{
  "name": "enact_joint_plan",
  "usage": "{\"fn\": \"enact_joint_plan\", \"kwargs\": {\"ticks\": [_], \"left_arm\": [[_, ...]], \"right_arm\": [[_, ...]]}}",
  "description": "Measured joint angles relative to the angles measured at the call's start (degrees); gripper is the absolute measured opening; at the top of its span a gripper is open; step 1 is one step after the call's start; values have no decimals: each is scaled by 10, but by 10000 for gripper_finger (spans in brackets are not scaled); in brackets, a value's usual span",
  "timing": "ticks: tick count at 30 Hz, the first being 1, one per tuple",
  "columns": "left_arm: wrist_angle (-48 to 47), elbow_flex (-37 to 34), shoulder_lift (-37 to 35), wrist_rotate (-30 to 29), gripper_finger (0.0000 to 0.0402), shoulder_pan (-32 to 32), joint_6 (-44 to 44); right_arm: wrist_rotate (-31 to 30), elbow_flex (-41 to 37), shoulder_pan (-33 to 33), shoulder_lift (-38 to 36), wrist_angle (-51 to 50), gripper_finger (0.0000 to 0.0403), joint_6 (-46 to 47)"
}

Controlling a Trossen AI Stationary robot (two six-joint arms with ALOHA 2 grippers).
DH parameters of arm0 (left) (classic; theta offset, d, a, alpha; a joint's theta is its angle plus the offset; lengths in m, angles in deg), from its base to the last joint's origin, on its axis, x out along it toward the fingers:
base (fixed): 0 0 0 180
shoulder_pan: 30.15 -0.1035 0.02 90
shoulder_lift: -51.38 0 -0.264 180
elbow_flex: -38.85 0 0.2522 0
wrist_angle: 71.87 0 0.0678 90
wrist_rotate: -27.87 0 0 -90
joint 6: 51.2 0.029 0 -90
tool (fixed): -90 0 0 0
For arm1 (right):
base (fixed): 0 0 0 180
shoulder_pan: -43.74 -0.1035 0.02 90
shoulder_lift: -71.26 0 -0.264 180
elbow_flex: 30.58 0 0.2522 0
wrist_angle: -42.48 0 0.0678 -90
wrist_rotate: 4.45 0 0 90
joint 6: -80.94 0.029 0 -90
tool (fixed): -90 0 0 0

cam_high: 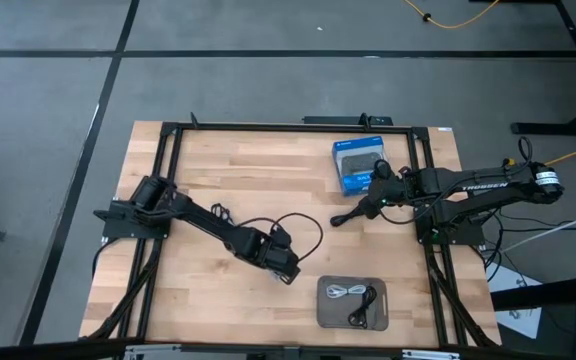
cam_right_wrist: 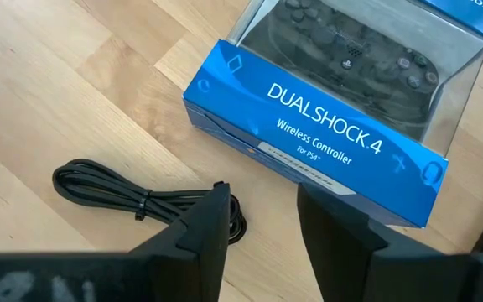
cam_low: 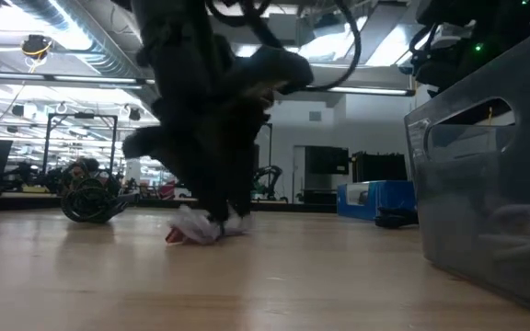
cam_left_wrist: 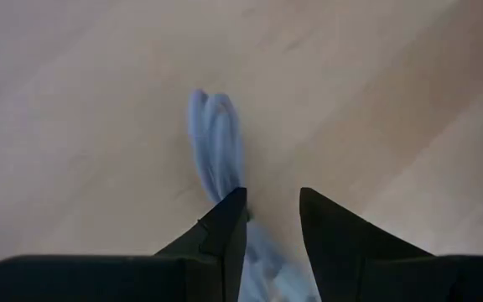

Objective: Pick and place USB-C Cables
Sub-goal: Put the white charger cable into the black bin

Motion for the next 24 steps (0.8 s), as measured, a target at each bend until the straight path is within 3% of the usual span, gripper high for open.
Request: {"fn": "enact_joint_plan", "kwargs": {"ticks": [10, 17, 24], "left_arm": [[26, 1, 28, 9, 107, 4, 1], [20, 45, 21, -32, 107, 14, 60], [-125, 90, 19, -59, 107, 16, 38]], "right_arm": [[0, 0, 0, 0, -2, 145, -2], [0, 0, 0, 0, -2, 145, -2], [0, 0, 0, 0, -2, 145, -15]]}}
